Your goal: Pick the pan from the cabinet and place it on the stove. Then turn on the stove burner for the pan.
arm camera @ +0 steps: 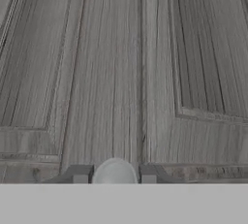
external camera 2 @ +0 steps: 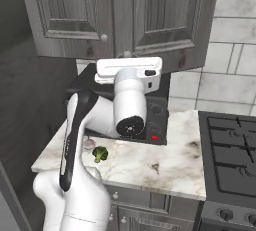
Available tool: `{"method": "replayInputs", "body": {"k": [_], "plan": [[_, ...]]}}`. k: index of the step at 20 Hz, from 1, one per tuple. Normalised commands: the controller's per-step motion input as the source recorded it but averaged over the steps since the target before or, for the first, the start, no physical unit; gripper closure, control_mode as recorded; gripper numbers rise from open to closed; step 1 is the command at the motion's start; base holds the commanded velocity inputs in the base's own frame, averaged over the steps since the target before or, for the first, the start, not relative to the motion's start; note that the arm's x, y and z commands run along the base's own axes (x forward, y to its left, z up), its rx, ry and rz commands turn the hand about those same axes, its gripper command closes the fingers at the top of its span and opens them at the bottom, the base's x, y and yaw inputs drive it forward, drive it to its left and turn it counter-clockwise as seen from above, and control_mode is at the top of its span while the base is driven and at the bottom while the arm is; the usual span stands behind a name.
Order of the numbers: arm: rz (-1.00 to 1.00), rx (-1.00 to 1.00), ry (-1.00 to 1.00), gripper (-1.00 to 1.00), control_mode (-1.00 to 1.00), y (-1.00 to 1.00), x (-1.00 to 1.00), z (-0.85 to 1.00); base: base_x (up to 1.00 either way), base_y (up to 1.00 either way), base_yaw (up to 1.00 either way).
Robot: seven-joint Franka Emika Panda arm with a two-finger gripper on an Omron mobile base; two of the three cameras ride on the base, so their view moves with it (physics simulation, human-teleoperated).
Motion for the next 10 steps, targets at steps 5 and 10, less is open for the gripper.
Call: {"method": "replayInputs", "body": {"k": [5, 10], "plan": [[0.04, -0.02, 0.0, 1.0, -1.0, -0.56, -0.78, 0.44, 0.0, 0.0, 0.0], [0.0, -0.07, 0.02, -1.0, -1.0, -0.19, -0.44, 0.13, 0.0, 0.0, 0.0]]}}
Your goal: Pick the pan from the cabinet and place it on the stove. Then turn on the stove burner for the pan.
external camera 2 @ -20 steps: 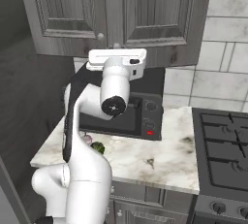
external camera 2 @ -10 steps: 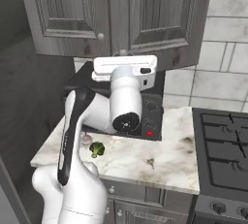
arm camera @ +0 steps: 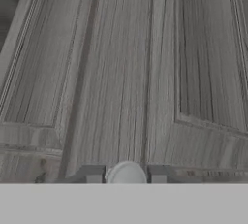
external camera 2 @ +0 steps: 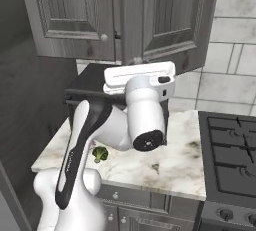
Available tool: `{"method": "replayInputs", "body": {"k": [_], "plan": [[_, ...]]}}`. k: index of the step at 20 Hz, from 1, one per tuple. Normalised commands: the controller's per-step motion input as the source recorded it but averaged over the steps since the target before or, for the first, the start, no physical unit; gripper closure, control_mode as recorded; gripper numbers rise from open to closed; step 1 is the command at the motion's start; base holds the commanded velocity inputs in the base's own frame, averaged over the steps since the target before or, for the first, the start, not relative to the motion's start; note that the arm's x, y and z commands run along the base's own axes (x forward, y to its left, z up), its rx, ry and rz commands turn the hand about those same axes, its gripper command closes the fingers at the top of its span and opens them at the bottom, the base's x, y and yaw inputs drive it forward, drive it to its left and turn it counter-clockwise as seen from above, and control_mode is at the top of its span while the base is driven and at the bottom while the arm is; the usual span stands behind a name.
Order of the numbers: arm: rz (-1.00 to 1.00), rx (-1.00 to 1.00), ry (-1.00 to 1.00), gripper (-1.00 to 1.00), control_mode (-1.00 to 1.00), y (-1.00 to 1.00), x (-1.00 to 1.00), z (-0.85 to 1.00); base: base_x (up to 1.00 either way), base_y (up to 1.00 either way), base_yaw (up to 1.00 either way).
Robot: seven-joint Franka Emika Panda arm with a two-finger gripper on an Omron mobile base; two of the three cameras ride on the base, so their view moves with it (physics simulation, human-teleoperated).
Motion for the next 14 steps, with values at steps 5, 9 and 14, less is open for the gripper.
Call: {"method": "replayInputs", "body": {"k": [5, 9, 14], "plan": [[0.0, -0.04, 0.06, -1.0, -1.0, -0.01, -0.14, 0.0, 0.0, 0.0, 0.0], [0.01, -0.03, 0.0, -1.0, -1.0, -0.06, -0.69, 0.0, 0.0, 0.0, 0.0], [0.02, -0.05, -0.03, -1.0, -1.0, 0.06, -0.94, 0.01, 0.0, 0.0, 0.0]]}}
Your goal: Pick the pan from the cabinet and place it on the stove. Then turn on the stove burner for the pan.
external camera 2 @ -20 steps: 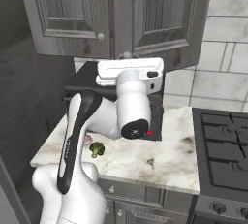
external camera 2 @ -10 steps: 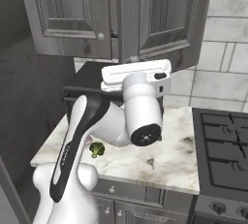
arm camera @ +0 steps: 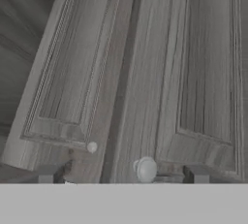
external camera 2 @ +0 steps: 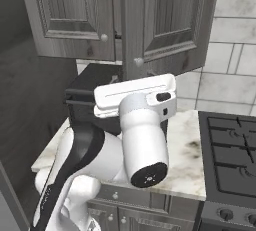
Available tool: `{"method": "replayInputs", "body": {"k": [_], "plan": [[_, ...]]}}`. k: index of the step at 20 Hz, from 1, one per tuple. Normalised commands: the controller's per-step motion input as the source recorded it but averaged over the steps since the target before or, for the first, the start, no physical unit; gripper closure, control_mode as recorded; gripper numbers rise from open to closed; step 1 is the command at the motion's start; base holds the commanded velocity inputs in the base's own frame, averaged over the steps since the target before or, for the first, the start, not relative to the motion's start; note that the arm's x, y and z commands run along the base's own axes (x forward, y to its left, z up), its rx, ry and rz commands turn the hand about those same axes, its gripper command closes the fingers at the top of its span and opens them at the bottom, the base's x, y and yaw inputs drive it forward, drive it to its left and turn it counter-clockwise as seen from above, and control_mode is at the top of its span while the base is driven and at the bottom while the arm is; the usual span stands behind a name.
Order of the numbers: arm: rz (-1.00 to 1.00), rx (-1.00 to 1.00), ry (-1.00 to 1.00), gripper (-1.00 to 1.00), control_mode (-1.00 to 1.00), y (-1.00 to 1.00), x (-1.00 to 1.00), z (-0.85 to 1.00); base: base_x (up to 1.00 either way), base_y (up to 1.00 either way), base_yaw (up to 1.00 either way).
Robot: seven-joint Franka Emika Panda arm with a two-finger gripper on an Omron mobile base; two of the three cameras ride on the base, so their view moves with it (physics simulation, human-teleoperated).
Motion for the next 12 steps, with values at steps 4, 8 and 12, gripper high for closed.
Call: {"method": "replayInputs", "body": {"k": [4, 8, 12], "plan": [[0.01, -0.16, -0.04, -1.0, -1.0, 0.74, -0.63, 0.05, 0.0, 0.0, 0.0], [0.0, -0.24, -0.02, -1.0, -1.0, 0.84, -0.18, 0.23, 0.0, 0.0, 0.0], [-0.05, -0.34, 0.02, -1.0, -1.0, 0.64, 0.03, 0.37, 0.0, 0.0, 0.0]]}}
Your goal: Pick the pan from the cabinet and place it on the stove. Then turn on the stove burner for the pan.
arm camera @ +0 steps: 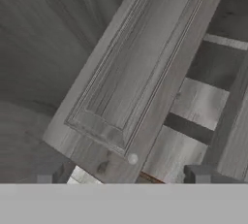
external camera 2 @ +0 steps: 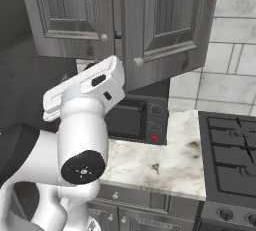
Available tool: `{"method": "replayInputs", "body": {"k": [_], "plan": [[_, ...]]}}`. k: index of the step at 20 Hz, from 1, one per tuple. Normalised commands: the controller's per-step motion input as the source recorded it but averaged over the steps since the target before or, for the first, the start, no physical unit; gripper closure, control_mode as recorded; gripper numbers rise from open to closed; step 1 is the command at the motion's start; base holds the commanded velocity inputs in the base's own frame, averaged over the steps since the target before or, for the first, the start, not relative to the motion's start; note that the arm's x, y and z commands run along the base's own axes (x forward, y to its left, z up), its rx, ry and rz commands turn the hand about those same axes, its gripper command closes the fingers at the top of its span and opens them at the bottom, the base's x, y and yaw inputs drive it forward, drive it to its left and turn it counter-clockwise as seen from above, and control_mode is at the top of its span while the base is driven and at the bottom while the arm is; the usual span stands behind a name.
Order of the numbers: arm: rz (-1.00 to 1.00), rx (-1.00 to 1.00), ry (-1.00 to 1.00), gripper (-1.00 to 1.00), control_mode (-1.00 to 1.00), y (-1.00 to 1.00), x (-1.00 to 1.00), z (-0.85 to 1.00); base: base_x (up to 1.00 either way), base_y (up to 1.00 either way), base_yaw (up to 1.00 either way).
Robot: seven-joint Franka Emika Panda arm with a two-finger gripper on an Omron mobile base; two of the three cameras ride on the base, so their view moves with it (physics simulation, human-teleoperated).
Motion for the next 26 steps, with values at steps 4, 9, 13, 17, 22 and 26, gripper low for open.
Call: {"method": "replayInputs", "body": {"k": [4, 9, 13, 17, 22, 26], "plan": [[-0.17, -0.37, 0.16, -1.0, -1.0, 0.35, 0.31, 0.25, 0.0, 0.0, 0.0], [-0.29, -0.35, 0.2, -1.0, -1.0, 0.33, 0.29, 0.01, 0.0, 0.0, 0.0], [-0.36, -0.35, 0.12, -1.0, -1.0, 0.14, 0.36, -0.09, 0.0, 0.0, 0.0], [-0.33, -0.34, 0.19, -1.0, -1.0, 0.01, 0.61, -0.19, 0.0, 0.0, 0.0], [-0.3, -0.3, 0.22, -1.0, -1.0, 0.0, 0.72, -0.3, 0.0, 0.0, 0.0], [-0.26, -0.25, 0.19, -1.0, -1.0, -0.03, 0.58, -0.25, 0.0, 0.0, 0.0]]}}
